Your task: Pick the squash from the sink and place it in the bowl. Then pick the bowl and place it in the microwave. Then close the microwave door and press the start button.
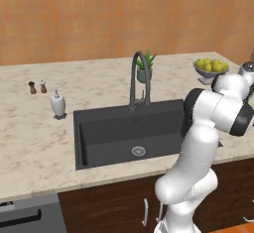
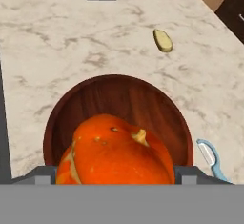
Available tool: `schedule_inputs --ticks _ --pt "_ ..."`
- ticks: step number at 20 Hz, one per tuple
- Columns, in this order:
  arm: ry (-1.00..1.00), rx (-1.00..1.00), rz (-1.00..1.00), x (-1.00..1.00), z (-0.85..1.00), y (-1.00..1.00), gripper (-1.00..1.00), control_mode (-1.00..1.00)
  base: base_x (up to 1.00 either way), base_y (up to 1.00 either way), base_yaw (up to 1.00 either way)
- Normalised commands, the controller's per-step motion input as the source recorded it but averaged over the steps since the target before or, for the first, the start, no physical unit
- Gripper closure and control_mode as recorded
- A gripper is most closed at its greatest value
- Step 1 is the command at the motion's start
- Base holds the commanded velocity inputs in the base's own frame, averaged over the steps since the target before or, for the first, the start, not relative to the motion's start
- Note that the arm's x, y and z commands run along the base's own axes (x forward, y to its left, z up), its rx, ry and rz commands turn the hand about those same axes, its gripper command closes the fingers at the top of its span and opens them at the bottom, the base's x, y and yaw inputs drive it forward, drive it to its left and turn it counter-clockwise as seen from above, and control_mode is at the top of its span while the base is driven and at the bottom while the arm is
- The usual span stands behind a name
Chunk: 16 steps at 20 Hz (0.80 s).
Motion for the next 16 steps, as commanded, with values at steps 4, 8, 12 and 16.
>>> schedule_inputs --ticks 4,8,12,16 --pt "0.02 0.04 0.0 0.02 -0.47 -0.28 1.0 -1.0 0.0 0.0 0.0" --pt "0.0 0.04 0.0 0.04 -0.41 -0.3 1.0 -1.0 0.0 0.0 0.0" --pt "0.0 0.01 0.0 0.35 -0.37 -0.12 1.0 -1.0 0.0 0.0 0.0" --pt "0.0 0.0 0.0 0.33 -0.38 -0.19 1.0 -1.0 0.0 0.0 0.0"
